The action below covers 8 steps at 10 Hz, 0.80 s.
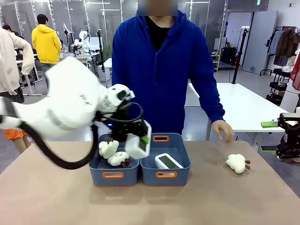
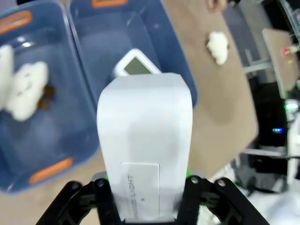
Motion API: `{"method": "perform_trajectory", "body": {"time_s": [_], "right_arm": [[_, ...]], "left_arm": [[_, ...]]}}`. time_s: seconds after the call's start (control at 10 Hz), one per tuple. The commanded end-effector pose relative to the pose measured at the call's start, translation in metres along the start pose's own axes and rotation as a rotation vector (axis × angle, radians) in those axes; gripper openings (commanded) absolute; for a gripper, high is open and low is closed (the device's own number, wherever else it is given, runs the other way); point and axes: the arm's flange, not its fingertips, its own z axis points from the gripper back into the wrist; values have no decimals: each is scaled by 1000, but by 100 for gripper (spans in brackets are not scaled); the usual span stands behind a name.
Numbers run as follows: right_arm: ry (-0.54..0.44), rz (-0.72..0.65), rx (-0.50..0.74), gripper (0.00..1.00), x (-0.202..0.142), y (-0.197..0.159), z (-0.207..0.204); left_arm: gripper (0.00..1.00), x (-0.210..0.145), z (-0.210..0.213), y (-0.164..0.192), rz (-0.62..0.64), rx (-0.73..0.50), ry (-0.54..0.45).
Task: Sort the digital clocks into the basket.
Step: Pick up the Digital clock from the table and place it into the empty Plastic storage basket.
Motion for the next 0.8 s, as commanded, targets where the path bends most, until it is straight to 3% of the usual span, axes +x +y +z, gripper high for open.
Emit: {"method": "perform_trajectory", "body": {"time_s": [0.0,0.5,0.6,0.7], "right_arm": [[5,-21,-18,100,1,5,2],[5,-21,-18,100,1,5,2],[5,-21,-18,100,1,5,2],[5,-21,-18,100,1,5,2]], "left_arm": [[12,40,-32,-23,63,20,-20],[12,63,-103,4,107,-4,-66],[53,64,-111,10,117,10,-69],[57,64,-118,14,126,23,-60]]}}
